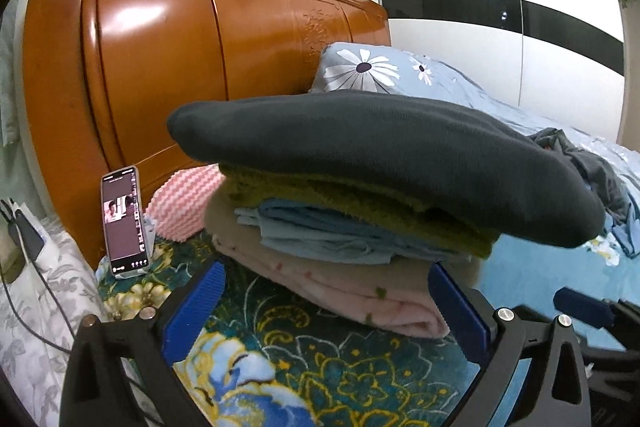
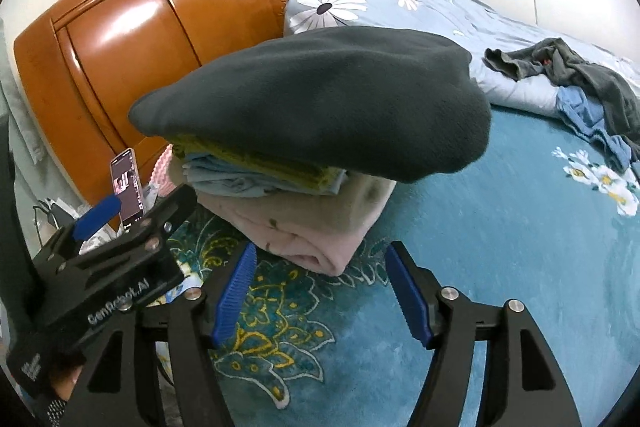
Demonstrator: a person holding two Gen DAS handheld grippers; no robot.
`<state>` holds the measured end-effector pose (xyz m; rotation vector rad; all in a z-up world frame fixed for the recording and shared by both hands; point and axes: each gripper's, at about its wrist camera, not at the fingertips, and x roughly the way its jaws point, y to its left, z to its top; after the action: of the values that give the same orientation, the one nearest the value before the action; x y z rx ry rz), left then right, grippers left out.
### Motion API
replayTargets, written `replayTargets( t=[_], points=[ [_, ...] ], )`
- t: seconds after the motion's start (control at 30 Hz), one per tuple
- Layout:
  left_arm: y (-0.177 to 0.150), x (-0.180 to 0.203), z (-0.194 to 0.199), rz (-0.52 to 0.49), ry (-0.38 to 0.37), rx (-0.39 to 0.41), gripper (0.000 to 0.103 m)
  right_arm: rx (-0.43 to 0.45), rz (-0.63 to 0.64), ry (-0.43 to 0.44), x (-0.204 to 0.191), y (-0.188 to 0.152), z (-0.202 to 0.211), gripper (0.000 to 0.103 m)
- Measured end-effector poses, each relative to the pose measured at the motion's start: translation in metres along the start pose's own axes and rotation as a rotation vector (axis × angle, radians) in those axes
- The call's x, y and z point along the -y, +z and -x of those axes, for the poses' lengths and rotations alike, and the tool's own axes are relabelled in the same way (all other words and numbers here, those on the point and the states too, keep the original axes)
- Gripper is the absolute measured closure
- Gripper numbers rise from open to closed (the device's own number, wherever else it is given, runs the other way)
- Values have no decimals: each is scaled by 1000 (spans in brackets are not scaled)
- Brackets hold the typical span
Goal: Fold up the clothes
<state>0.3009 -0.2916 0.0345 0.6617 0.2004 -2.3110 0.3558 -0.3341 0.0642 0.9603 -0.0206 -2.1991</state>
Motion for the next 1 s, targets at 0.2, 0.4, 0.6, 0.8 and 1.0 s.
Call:
replayTargets(
  t=[0.2,0.4,0.6,0.8,1.0],
  points=[
    [-9,-3,0,11,9,-25,0,-1,-1,-12,-2,-2,0,27],
    [-16,-7,-2,20,13,-44,0,7,22,-37,-5,-3,4,15],
    [-24,-7,-7,15,20,-60,0,18,26,-72,-6,-3,6,15],
    [-26,-4,-9,4,13,-64,0,22,42,-86,-10,-4,4,6],
    [-27,-4,-8,18,11,-60,0,34,60,-108,-11,-4,6,6]
  ],
)
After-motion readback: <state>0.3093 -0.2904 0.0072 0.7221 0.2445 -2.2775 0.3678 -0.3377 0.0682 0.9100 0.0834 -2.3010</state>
